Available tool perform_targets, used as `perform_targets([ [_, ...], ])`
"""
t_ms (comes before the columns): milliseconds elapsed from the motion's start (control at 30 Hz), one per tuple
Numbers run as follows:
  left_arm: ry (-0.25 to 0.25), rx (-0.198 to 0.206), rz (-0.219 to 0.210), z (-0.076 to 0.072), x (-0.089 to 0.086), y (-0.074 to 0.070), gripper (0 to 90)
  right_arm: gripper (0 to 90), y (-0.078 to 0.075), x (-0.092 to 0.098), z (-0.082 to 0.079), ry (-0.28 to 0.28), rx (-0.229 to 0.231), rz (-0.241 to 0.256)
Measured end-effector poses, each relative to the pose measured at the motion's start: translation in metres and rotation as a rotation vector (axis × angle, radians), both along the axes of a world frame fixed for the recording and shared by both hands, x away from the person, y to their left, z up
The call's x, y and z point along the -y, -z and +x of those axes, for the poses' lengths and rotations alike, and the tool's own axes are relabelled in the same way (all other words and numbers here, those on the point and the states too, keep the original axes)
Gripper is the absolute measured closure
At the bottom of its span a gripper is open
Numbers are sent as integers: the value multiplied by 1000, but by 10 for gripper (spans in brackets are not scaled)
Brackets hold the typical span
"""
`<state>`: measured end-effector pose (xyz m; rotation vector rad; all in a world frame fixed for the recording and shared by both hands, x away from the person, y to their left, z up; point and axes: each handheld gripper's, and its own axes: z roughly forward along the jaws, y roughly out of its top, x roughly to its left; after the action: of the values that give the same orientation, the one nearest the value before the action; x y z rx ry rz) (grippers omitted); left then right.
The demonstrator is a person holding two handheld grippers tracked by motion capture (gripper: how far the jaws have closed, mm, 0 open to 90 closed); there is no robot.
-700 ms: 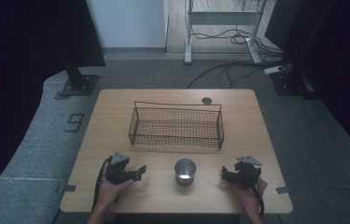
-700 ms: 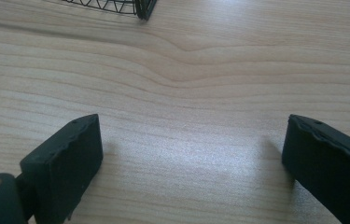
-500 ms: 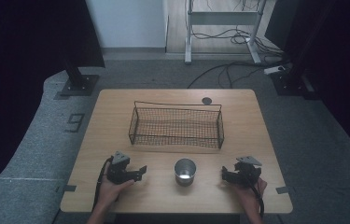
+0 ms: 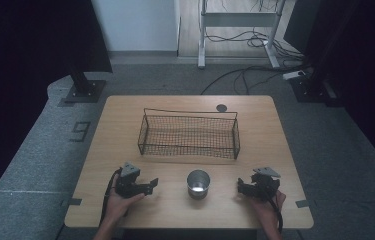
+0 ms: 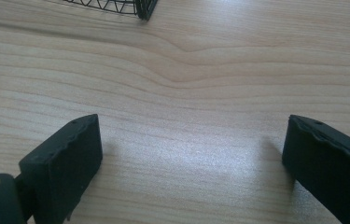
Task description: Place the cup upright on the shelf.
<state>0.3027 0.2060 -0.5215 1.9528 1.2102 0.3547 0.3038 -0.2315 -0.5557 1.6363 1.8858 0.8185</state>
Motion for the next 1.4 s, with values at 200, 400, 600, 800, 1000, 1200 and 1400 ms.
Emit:
perform_targets([
  [200,14,24,-13,-4,3,-8,151,51,0,0,0,-2,0,1],
  [400,48,43,-32,-9,8,-15,149,54,0,0,1,-7,0,3],
  [600,73,40,-50,-12,12,-17,149,57,0,0,1,-9,1,3],
  [800,94,39,-56,-15,17,-19,149,58,0,0,1,-9,0,3],
  [1000,116,39,-70,-18,22,-21,149,58,0,0,1,-9,0,3],
  [1200,140,37,-78,-20,29,-22,149,58,0,0,1,-9,0,3],
  [1400,157,37,-85,-23,36,-24,149,60,0,0,1,-8,0,3],
])
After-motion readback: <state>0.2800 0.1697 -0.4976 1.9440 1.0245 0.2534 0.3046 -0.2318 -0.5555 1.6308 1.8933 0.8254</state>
